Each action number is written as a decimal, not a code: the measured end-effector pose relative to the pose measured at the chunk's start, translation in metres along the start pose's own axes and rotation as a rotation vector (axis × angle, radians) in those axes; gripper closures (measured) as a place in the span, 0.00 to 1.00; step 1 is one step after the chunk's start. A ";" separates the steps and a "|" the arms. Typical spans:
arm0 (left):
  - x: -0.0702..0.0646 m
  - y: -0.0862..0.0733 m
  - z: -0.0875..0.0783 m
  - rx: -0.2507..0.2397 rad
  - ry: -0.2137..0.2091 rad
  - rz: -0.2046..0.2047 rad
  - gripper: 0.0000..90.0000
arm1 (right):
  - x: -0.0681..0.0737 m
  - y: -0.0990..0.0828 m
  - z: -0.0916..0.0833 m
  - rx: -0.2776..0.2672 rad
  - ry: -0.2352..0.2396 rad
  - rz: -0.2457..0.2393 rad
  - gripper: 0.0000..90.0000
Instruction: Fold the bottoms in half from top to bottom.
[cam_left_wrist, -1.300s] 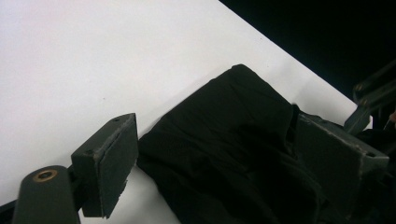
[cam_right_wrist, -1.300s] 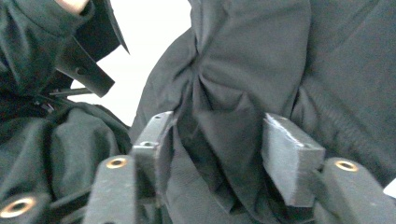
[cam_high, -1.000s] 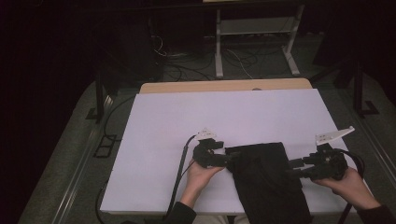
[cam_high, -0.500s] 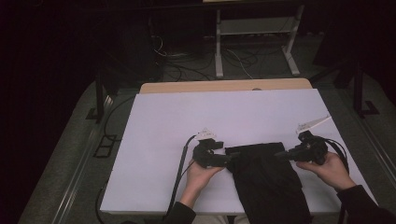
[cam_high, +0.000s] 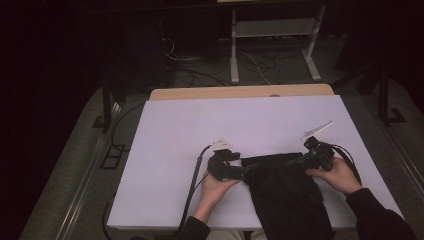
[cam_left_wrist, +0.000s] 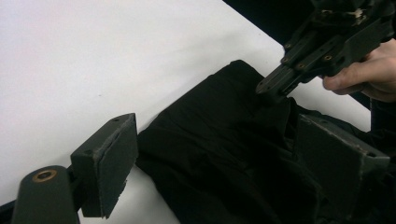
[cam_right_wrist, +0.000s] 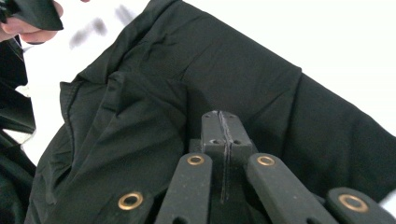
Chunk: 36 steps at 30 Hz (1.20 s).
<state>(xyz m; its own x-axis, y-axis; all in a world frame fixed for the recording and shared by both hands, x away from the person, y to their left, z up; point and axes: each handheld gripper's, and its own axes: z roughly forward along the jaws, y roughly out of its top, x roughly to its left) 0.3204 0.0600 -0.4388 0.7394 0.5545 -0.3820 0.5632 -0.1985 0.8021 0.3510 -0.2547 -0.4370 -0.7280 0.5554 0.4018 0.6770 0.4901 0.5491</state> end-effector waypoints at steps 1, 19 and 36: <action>0.000 0.000 0.000 0.000 -0.001 -0.001 0.16 | 0.000 0.001 0.002 0.007 -0.001 0.003 0.98; 0.001 -0.004 -0.001 -0.040 0.016 0.004 0.16 | 0.010 0.010 0.030 0.096 0.063 -0.046 0.98; 0.005 -0.007 -0.004 -0.047 0.022 -0.006 0.16 | 0.052 0.000 0.033 0.119 0.239 -0.133 0.98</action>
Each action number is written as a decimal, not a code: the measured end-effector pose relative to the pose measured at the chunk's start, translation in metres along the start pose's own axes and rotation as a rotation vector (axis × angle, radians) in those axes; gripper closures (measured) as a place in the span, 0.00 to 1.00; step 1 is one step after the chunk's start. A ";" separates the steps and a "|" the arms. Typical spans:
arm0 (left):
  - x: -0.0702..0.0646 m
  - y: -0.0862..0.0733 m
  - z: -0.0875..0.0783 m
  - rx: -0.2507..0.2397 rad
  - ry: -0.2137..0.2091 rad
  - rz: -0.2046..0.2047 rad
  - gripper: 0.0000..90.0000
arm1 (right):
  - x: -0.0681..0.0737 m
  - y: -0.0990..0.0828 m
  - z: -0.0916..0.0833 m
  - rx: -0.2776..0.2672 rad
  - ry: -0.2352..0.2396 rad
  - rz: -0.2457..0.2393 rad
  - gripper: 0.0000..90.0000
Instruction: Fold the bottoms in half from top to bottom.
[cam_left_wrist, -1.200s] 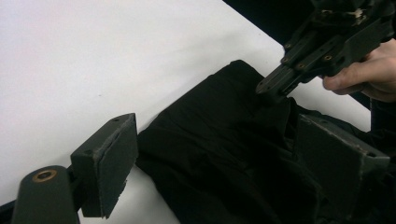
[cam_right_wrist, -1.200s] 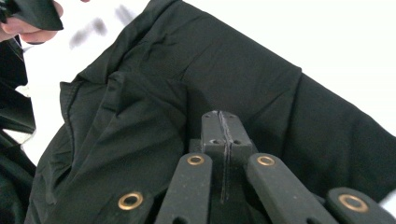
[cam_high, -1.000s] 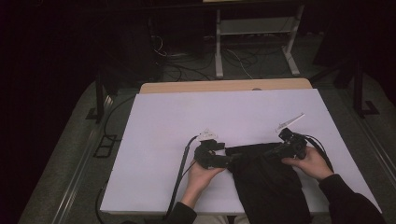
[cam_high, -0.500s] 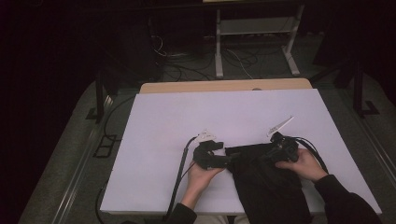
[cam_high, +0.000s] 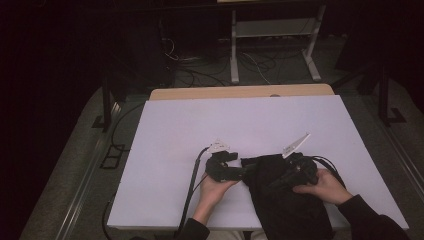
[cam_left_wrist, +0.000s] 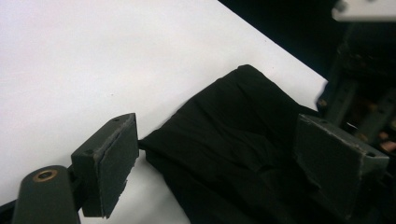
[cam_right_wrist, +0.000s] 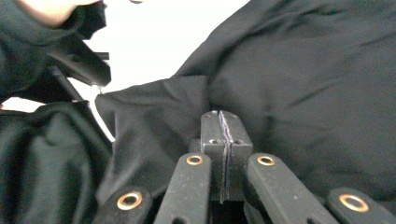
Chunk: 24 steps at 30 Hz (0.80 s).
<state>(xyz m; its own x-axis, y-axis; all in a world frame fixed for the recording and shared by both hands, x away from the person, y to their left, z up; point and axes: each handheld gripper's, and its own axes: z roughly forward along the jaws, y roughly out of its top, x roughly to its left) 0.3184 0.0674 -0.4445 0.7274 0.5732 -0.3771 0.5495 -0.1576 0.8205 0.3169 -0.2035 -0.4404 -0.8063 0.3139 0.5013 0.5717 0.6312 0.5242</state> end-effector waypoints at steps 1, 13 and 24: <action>0.000 0.000 0.000 -0.002 0.001 -0.001 0.16 | 0.003 -0.001 0.001 0.008 0.000 -0.007 0.98; 0.000 0.000 0.001 -0.004 -0.003 -0.009 0.16 | 0.019 -0.014 0.009 0.057 0.037 -0.035 0.97; 0.001 -0.001 0.003 0.020 -0.009 -0.007 0.14 | 0.015 -0.017 -0.013 -0.061 -0.054 -0.005 0.78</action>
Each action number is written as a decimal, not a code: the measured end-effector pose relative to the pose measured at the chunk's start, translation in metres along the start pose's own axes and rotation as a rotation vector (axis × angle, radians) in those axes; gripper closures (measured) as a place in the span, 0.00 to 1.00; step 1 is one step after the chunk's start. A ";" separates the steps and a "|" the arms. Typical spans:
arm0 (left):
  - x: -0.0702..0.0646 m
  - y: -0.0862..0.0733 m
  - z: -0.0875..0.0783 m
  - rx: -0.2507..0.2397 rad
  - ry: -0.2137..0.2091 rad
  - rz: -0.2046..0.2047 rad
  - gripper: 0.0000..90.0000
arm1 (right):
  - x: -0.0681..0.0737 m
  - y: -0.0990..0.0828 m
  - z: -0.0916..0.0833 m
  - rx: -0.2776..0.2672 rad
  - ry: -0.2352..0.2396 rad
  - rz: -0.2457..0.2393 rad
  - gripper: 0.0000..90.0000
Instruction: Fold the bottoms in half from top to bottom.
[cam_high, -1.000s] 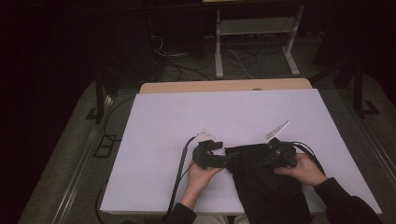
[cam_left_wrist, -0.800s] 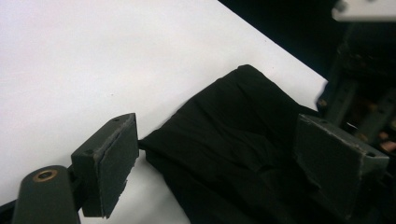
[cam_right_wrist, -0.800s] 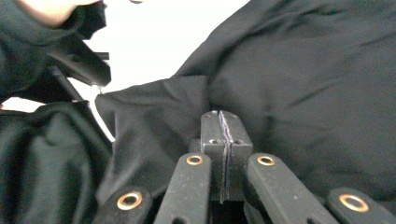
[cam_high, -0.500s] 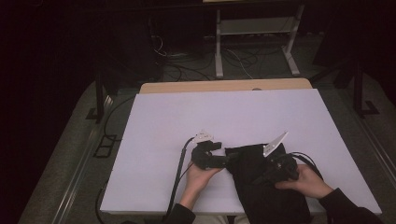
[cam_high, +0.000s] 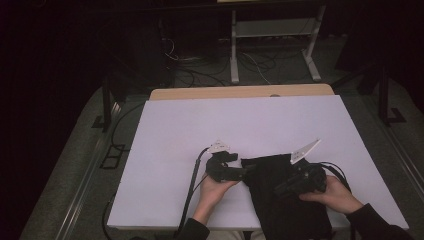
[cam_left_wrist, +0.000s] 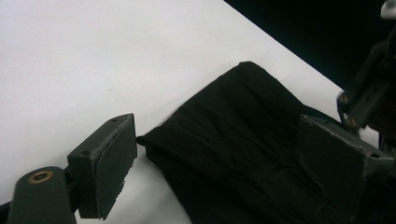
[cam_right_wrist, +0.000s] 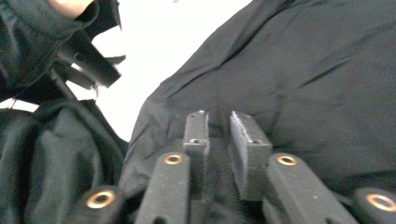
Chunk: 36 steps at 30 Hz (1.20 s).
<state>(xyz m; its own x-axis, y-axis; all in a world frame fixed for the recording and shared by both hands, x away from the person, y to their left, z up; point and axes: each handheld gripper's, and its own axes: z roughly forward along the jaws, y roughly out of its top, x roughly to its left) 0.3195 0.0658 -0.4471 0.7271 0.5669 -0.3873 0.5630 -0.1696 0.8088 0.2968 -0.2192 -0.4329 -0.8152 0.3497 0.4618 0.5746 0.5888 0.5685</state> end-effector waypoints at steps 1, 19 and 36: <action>0.000 0.000 0.000 0.001 -0.001 -0.002 0.14 | -0.001 0.000 -0.004 -0.014 -0.020 0.001 0.75; 0.000 0.003 0.000 0.035 -0.001 0.013 0.10 | -0.009 0.005 -0.045 -0.137 -0.132 0.009 0.35; 0.001 0.013 0.000 0.090 -0.011 0.039 0.01 | -0.017 0.013 -0.068 -0.195 -0.177 0.013 0.00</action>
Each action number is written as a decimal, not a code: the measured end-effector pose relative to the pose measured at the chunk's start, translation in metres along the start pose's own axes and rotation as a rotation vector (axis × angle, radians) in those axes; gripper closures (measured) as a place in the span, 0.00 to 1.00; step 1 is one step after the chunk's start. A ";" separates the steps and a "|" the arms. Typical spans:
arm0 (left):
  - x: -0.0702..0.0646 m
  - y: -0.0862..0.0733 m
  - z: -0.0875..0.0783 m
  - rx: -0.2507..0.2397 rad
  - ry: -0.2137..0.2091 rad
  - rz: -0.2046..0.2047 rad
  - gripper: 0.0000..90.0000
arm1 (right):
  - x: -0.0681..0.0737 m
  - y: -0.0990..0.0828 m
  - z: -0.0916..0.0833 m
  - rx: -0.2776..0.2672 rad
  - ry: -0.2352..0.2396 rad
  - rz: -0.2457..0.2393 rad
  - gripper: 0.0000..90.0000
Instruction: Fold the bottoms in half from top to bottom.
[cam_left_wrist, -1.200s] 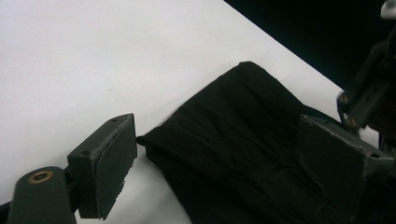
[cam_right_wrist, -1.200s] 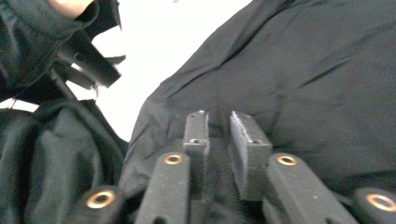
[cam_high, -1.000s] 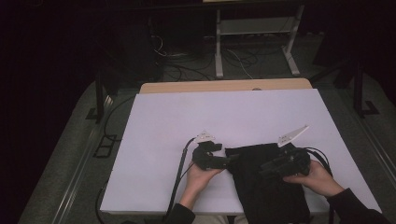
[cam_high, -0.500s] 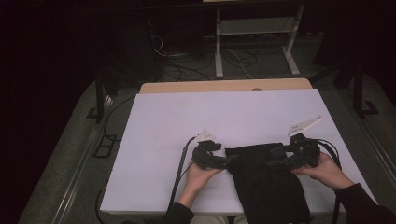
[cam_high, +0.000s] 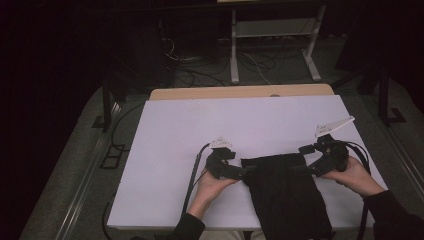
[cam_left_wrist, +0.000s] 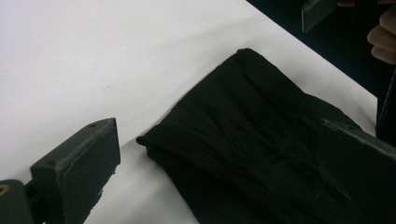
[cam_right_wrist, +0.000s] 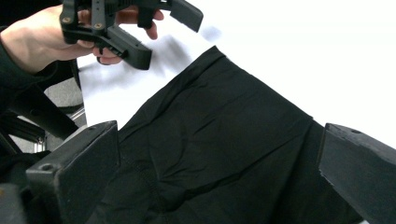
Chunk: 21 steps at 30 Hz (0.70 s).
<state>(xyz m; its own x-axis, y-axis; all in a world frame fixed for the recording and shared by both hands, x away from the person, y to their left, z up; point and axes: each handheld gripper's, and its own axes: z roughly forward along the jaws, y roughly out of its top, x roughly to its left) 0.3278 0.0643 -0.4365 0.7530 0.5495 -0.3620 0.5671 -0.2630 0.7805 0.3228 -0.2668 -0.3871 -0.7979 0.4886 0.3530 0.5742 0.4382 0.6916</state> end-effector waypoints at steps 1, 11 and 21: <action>0.000 0.000 0.000 0.002 -0.001 0.003 0.01 | -0.001 0.001 -0.001 0.000 -0.004 0.000 0.00; 0.003 0.001 0.000 0.003 -0.005 0.000 0.01 | -0.016 0.000 -0.009 -0.013 0.006 0.017 0.00; 0.006 0.000 0.003 0.004 0.005 0.002 0.01 | -0.038 -0.009 -0.013 -0.021 -0.020 0.072 0.00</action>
<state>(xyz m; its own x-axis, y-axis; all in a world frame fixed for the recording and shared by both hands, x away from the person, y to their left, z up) 0.3334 0.0649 -0.4399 0.7523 0.5528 -0.3583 0.5674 -0.2674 0.7788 0.3458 -0.2993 -0.3982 -0.7511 0.5330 0.3896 0.6255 0.3858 0.6782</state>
